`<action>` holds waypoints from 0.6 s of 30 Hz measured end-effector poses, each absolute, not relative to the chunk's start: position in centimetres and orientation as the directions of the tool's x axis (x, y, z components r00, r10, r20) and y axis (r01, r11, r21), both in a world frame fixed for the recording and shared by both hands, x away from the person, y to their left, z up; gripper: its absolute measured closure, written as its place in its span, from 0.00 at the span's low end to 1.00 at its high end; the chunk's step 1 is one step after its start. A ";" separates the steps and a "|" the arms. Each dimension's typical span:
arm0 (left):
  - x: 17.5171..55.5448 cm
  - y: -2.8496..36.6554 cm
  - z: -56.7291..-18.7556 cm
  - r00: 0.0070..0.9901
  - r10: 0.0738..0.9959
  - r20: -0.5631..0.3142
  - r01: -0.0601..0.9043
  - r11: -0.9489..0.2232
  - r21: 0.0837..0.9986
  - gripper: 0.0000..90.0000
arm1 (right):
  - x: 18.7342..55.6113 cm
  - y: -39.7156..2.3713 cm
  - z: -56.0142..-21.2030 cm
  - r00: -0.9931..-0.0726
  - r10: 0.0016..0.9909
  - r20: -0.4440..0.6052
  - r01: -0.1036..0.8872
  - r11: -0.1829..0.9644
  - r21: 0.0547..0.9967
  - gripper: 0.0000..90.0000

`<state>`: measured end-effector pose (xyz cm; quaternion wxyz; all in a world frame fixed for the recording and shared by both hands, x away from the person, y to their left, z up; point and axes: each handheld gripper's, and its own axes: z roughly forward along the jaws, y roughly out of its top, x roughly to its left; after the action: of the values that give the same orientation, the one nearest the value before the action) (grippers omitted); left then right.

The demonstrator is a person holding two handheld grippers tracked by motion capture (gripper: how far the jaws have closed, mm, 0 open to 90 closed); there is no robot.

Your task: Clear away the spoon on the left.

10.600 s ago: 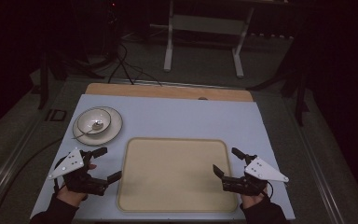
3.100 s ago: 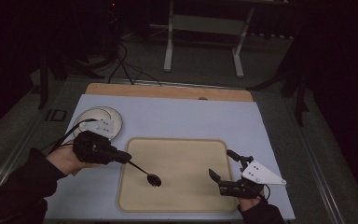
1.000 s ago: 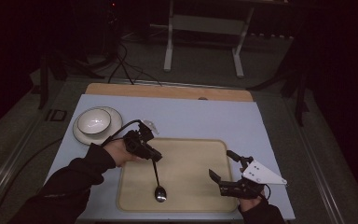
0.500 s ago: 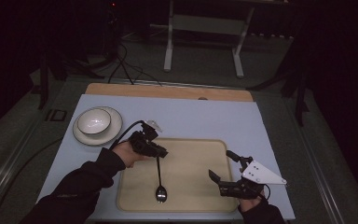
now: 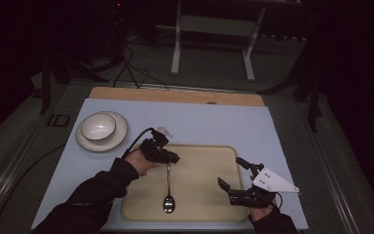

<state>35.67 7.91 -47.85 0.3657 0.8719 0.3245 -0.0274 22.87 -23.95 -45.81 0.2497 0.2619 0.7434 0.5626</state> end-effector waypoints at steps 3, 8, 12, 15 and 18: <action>35.9 7.7 -48.3 0.779 0.557 -0.289 0.596 -0.511 0.620 0.87 | 22.9 -24.0 -45.8 -0.739 0.670 -0.078 0.107 0.231 0.967 0.15; 36.2 7.3 -49.1 0.764 0.569 -0.305 0.615 -0.500 0.610 0.87 | 22.9 -24.0 -45.8 -0.736 0.672 -0.077 0.109 0.230 0.967 0.15; 36.5 7.1 -49.6 0.755 0.581 -0.303 0.624 -0.496 0.604 0.87 | 22.9 -24.0 -45.9 -0.737 0.671 -0.078 0.110 0.232 0.966 0.15; 36.6 7.1 -49.9 0.753 0.587 -0.298 0.626 -0.499 0.599 0.87 | 23.0 -24.0 -45.9 -0.738 0.671 -0.073 0.112 0.229 0.967 0.15; 36.7 7.2 -50.2 0.747 0.595 -0.296 0.631 -0.496 0.596 0.87 | 23.0 -24.0 -45.9 -0.740 0.668 -0.073 0.112 0.230 0.967 0.15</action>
<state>36.72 7.17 -50.22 0.3552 0.8646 0.3544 -0.0256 22.99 -24.03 -45.91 0.2473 0.2623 0.7441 0.5624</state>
